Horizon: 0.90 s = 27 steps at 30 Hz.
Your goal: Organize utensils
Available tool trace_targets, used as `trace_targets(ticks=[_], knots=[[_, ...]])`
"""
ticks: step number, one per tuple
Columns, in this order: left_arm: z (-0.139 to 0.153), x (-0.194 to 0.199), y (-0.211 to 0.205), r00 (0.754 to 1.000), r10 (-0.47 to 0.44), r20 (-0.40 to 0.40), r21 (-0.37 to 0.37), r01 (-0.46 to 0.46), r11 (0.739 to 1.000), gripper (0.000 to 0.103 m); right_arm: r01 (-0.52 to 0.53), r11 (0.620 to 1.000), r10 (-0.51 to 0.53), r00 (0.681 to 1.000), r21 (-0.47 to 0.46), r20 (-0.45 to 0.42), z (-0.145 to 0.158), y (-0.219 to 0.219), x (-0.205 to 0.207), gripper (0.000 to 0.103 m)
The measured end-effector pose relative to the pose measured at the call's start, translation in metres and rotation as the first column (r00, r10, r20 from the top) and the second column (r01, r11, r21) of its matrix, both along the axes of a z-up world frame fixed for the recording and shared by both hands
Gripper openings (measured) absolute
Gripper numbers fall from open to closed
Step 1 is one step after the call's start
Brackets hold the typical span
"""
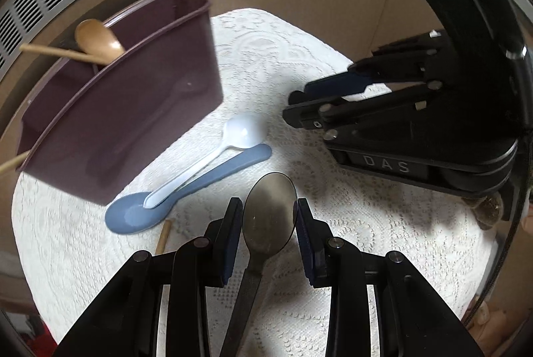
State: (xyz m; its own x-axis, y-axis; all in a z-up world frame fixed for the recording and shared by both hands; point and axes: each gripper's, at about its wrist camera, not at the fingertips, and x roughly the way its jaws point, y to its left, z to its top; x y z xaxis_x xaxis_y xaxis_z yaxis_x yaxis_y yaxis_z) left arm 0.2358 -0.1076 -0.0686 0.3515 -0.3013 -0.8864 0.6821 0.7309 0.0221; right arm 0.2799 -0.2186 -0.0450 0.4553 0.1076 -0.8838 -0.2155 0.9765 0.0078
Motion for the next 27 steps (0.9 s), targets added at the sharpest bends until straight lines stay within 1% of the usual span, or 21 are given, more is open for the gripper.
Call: trace_targets(ticks=[4,7,12,18,23,27], knots=[[-0.004,0.005,-0.004,1.0,-0.004,-0.011,0.011,0.005,1.0,0.033,-0.001,1.0,0.001,1.0,0.013,0.007,0.002,0.0,-0.003,0.025],[-0.001,0.005,0.001,1.0,0.009,-0.014,-0.007,-0.009,1.0,0.033,0.006,1.0,-0.006,1.0,0.017,0.007,0.004,-0.001,-0.005,0.025],[0.007,0.0,0.011,0.999,0.039,0.006,-0.022,-0.039,0.999,0.033,0.013,0.999,-0.014,1.0,0.043,0.019,0.01,-0.002,-0.015,0.025],[0.024,-0.013,0.016,0.997,0.049,0.053,-0.011,-0.048,0.999,0.033,0.005,0.998,-0.008,0.999,0.061,0.044,0.021,0.002,-0.029,0.025],[0.039,-0.025,0.02,0.995,0.054,0.087,-0.008,-0.054,0.999,0.033,0.002,0.997,-0.008,0.997,0.073,0.081,0.038,0.002,-0.045,0.025],[0.055,-0.035,0.024,0.99,0.074,0.12,-0.023,-0.072,0.997,0.033,-0.009,0.997,-0.001,0.993,0.079,0.119,0.056,0.002,-0.061,0.025]])
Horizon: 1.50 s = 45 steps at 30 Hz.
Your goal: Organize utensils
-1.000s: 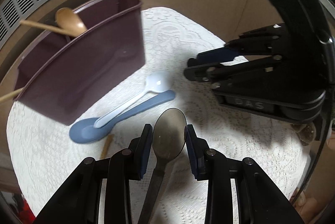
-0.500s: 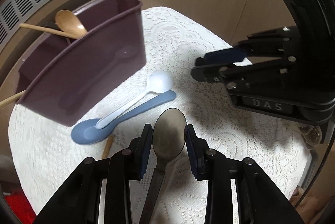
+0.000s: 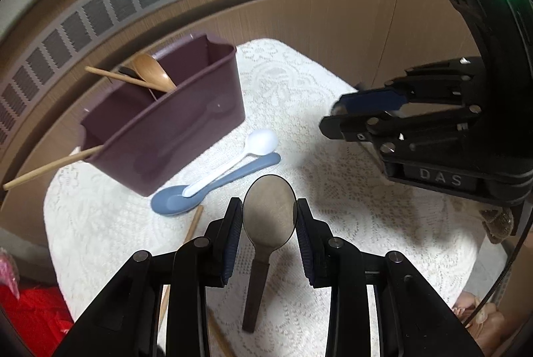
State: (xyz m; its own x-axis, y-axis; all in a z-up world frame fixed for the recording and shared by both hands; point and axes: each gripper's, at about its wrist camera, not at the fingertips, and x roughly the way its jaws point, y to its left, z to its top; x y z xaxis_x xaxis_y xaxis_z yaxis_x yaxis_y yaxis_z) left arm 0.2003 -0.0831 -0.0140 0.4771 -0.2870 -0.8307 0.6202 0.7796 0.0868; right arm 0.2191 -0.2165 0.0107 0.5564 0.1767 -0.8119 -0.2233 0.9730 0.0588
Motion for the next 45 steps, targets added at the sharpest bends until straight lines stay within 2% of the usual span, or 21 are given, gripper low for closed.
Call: trace_targets(ticks=[4,9,19,24,28,36,45], knots=[[0.01,-0.01,0.003,1.0,0.017,0.025,-0.014,-0.017,1.0,0.033,-0.013,1.0,0.013,1.0,-0.002,0.028,0.011,0.003,-0.017,0.025],[0.004,-0.016,-0.002,0.999,0.014,0.03,-0.001,-0.014,1.0,0.033,-0.032,0.999,0.032,0.999,-0.023,0.028,0.012,0.01,-0.022,0.025],[-0.016,0.009,0.003,1.0,0.025,-0.014,-0.034,-0.025,0.999,0.032,-0.023,0.999,0.023,1.0,-0.037,-0.012,0.0,0.014,0.0,0.025],[-0.023,0.022,0.014,0.998,0.04,-0.04,-0.084,-0.043,0.995,0.032,-0.023,0.998,0.021,0.999,-0.051,-0.041,-0.012,0.018,0.007,0.025],[-0.017,0.023,0.02,0.998,0.042,-0.045,-0.105,-0.046,0.993,0.032,-0.021,0.998,0.02,0.999,-0.051,-0.03,-0.006,0.018,0.009,0.024],[0.008,0.008,0.026,0.999,0.041,0.012,-0.125,-0.039,0.991,0.032,-0.026,0.999,0.028,0.999,-0.043,0.03,0.016,0.025,-0.004,0.024],[0.01,-0.008,0.02,0.999,0.042,0.017,-0.084,-0.041,0.996,0.032,-0.019,0.999,0.02,0.999,-0.036,0.046,0.022,0.028,-0.016,0.024]])
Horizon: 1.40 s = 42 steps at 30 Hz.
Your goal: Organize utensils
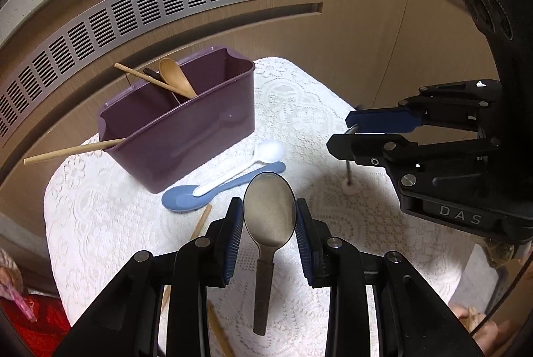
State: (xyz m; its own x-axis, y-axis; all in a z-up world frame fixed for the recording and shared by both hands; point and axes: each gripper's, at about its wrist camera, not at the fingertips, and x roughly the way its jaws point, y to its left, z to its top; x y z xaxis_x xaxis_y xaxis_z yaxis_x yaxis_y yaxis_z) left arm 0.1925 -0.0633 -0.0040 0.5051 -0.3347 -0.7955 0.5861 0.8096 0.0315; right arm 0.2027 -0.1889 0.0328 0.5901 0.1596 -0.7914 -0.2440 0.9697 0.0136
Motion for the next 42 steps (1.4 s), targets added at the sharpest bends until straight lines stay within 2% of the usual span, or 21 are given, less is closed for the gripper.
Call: trace_targets(ticks=[9,18,19,20,26,33,35,36,37,38,40,42], knots=[[0.004,0.004,-0.001,0.996,0.092,-0.011,-0.048,-0.093,0.995,0.032,0.048,0.998,-0.049,0.998,0.034,0.03,0.007,0.0,-0.005,0.02],[0.003,0.01,-0.001,0.987,0.147,-0.064,-0.025,-0.149,0.988,0.032,0.105,0.992,-0.104,0.995,0.067,-0.006,0.008,-0.008,-0.007,0.019],[0.006,0.01,0.001,0.987,0.153,-0.057,-0.029,-0.155,0.988,0.032,0.112,0.991,-0.111,0.994,0.072,-0.007,0.009,-0.009,-0.008,0.011],[0.01,0.009,0.003,0.986,0.157,-0.049,-0.036,-0.159,0.987,0.032,0.118,0.99,-0.117,0.993,0.081,-0.008,0.01,-0.011,-0.008,0.009],[0.039,-0.008,0.012,0.987,0.159,0.02,-0.062,-0.157,0.986,0.031,0.095,0.992,-0.1,0.993,0.084,0.06,0.034,-0.01,-0.026,0.007],[0.087,-0.031,0.024,0.978,0.163,0.127,-0.116,-0.149,0.982,0.03,0.045,0.994,-0.06,0.985,0.097,0.159,0.082,-0.009,-0.047,0.006],[0.098,-0.037,0.028,0.975,0.169,0.145,-0.134,-0.15,0.98,0.03,0.03,0.997,-0.04,0.988,0.073,0.146,0.085,-0.011,-0.049,0.007],[0.101,-0.039,0.03,0.974,0.17,0.15,-0.138,-0.15,0.979,0.03,-0.005,0.999,0.0,0.993,0.05,0.117,0.079,-0.01,-0.05,0.007],[0.103,-0.042,0.031,0.973,0.168,0.156,-0.14,-0.147,0.979,0.03,-0.04,0.999,0.037,0.995,0.031,0.093,0.069,-0.009,-0.05,0.014],[0.103,-0.045,0.032,0.973,0.165,0.162,-0.138,-0.143,0.98,0.03,-0.071,0.997,0.07,0.995,0.013,0.072,0.057,-0.008,-0.051,0.029],[0.101,-0.048,0.033,0.974,0.158,0.16,-0.13,-0.138,0.982,0.03,-0.11,0.993,0.111,0.994,-0.039,0.021,0.02,-0.007,-0.052,0.042],[0.093,-0.05,0.033,0.978,0.147,0.145,-0.118,-0.131,0.984,0.03,-0.122,0.987,0.12,0.993,-0.103,-0.02,-0.021,-0.007,-0.047,0.042]])
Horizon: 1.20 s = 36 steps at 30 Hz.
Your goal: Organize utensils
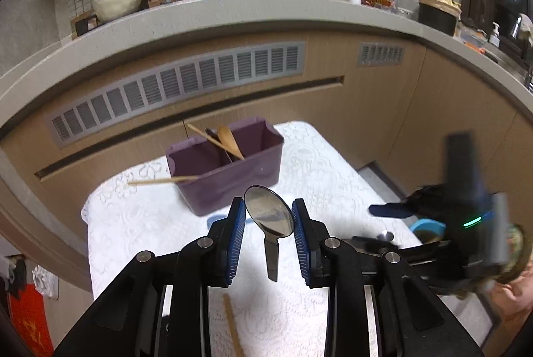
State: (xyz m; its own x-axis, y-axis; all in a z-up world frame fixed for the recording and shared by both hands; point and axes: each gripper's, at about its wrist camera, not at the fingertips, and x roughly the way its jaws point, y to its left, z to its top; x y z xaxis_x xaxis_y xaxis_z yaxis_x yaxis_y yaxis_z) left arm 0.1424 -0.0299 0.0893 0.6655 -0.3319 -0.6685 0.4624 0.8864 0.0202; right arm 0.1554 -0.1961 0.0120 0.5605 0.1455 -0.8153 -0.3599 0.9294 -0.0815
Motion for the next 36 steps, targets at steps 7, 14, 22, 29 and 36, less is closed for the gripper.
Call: trace_targets(ticks=[7,14,22,29,36], knots=[[-0.031,0.004,0.0,0.998,-0.015,-0.064,0.026,0.017,1.0,0.03,0.0,0.999,0.004,0.994,0.037,-0.113,-0.075,0.002,0.03,0.042],[-0.048,0.007,0.013,0.994,0.009,-0.105,0.026,-0.006,1.0,0.028,0.094,0.996,-0.091,0.986,0.014,-0.137,-0.083,-0.005,0.032,0.02],[-0.03,-0.006,0.025,0.998,0.024,-0.051,0.01,-0.024,1.0,0.019,0.076,0.973,-0.079,0.997,0.22,0.008,0.015,-0.004,-0.008,0.02],[0.019,-0.002,0.034,0.998,0.043,0.05,-0.061,-0.04,0.997,0.01,-0.026,0.938,-0.062,0.969,0.346,0.241,0.136,0.016,-0.014,0.02],[-0.002,0.017,0.055,0.994,0.094,-0.059,0.007,-0.093,0.996,0.015,0.013,0.938,-0.078,0.982,0.346,0.175,0.135,0.02,0.004,0.02]])
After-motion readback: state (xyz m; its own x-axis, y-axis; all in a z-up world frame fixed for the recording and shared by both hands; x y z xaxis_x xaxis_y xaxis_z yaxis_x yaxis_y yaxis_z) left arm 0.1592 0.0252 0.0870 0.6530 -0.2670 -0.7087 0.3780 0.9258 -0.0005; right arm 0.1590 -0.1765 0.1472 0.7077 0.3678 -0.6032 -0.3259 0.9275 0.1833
